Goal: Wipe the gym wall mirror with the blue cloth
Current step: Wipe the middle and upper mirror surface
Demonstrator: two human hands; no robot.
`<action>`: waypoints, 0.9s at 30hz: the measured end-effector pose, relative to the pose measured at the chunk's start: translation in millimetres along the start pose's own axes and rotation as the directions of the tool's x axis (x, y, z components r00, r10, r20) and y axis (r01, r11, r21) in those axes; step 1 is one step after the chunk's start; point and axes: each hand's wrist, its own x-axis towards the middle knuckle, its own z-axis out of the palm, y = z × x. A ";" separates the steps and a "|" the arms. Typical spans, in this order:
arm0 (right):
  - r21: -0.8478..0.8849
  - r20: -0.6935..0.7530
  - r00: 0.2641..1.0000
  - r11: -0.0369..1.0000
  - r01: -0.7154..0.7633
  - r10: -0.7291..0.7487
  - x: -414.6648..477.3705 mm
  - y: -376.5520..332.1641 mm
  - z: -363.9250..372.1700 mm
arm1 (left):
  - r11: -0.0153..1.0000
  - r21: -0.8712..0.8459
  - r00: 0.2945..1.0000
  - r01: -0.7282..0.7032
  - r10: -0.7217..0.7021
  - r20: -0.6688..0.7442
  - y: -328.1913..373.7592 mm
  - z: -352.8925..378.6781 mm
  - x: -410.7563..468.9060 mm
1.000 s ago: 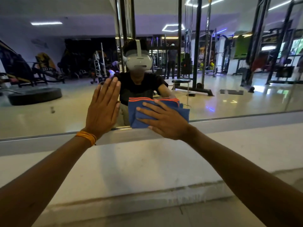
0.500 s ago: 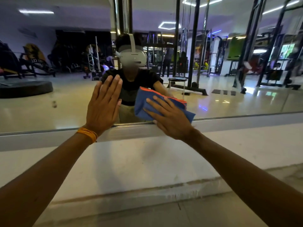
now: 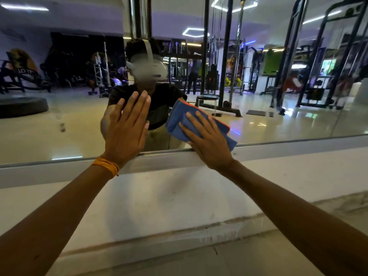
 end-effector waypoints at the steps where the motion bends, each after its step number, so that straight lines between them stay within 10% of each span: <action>1: -0.003 -0.030 0.998 0.998 -0.060 0.060 -2.3 11.3 -2.7 | 1.000 -0.006 1.000 -0.002 0.002 0.004 -0.5 -1.1 0.2; 6: 0.248 -0.133 0.853 0.850 -0.464 0.505 -5.9 37.7 -16.5 | 1.000 -0.011 0.999 0.027 -0.027 -0.038 4.7 -4.8 4.1; 13: -0.003 -0.130 0.989 0.997 -0.072 0.071 18.4 14.4 -6.7 | 0.991 -0.032 0.986 0.133 -0.135 -0.100 10.3 -3.5 33.5; 18: 0.262 -0.254 0.768 0.806 -0.531 0.588 36.4 41.7 -22.4 | 0.996 -0.038 0.992 0.075 -0.079 -0.100 0.5 -9.2 36.0; 24: 0.132 -0.149 0.964 0.971 -0.200 0.219 58.5 -16.8 0.0 | 0.999 -0.023 0.993 0.048 -0.050 -0.106 -12.8 -18.7 80.8; 27: 0.259 -0.223 0.848 0.868 -0.424 0.481 65.1 23.3 -21.8 | 0.999 -0.013 0.996 0.030 -0.031 -0.089 -20.1 -18.9 87.1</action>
